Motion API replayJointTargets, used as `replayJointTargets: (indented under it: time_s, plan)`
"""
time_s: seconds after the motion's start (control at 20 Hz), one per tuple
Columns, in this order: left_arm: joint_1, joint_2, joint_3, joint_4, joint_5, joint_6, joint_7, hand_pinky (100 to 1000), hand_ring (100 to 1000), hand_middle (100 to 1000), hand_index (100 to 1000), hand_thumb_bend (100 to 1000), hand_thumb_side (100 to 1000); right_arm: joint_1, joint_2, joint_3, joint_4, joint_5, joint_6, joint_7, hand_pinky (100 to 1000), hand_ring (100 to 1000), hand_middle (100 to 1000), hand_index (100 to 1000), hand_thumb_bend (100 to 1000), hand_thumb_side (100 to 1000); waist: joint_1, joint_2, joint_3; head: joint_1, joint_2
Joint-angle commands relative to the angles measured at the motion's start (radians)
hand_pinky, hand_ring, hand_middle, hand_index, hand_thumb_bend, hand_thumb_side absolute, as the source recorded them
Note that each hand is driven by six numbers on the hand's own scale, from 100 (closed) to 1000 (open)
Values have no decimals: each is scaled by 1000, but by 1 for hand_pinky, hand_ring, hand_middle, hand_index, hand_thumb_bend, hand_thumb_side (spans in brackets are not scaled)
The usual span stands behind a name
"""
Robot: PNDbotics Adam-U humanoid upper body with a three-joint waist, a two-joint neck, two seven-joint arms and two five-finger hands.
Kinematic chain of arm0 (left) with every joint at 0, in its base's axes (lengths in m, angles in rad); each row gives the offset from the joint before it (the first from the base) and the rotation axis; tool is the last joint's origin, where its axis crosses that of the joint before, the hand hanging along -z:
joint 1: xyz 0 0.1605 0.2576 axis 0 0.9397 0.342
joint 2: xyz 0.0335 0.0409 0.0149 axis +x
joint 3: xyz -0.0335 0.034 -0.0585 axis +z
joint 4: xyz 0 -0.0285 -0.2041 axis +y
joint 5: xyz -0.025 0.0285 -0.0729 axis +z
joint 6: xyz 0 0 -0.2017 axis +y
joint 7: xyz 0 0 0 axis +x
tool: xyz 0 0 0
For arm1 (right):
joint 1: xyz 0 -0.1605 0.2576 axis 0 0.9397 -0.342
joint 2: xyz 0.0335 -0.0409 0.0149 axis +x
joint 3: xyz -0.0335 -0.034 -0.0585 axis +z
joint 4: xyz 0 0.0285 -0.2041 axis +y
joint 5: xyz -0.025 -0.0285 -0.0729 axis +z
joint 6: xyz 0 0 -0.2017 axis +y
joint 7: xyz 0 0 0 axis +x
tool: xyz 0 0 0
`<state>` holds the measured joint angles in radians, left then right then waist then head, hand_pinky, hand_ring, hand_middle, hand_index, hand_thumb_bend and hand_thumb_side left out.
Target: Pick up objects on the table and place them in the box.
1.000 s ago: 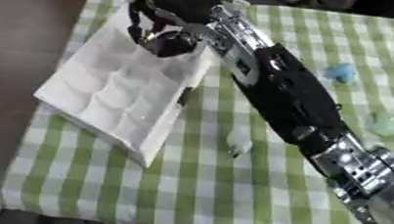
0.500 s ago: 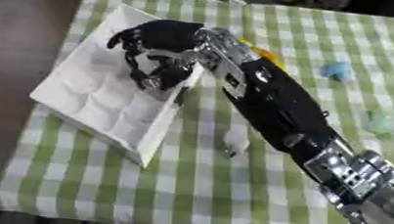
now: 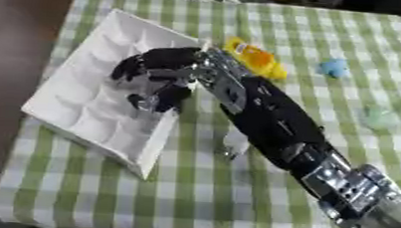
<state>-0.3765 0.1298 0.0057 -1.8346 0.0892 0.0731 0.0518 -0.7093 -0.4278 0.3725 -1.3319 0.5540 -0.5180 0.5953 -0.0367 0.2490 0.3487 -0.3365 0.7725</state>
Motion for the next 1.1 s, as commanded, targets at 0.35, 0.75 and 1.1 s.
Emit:
replayJointTargets:
  time_s: [0.35, 0.75, 1.1]
  plan:
    - [17, 13, 27, -11, -3, -1, 20, 752, 636, 908, 861, 279, 891, 22, -26, -86, -175, -116, 34, 29, 696, 733, 815, 898, 100, 297, 29, -40, -74, 31, -2]
    - [52, 26, 56, 3, -58, -17, 54, 760, 681, 933, 860, 261, 894, 85, -25, -283, -373, -238, 100, -91, 716, 765, 822, 887, 100, 493, 68, -56, -229, 74, -2]
    - [58, 24, 62, 2, -126, -76, 37, 779, 748, 977, 880, 240, 940, 204, -61, -407, -541, -341, 172, -195, 729, 812, 850, 909, 100, 523, 90, -63, -299, 88, -7]
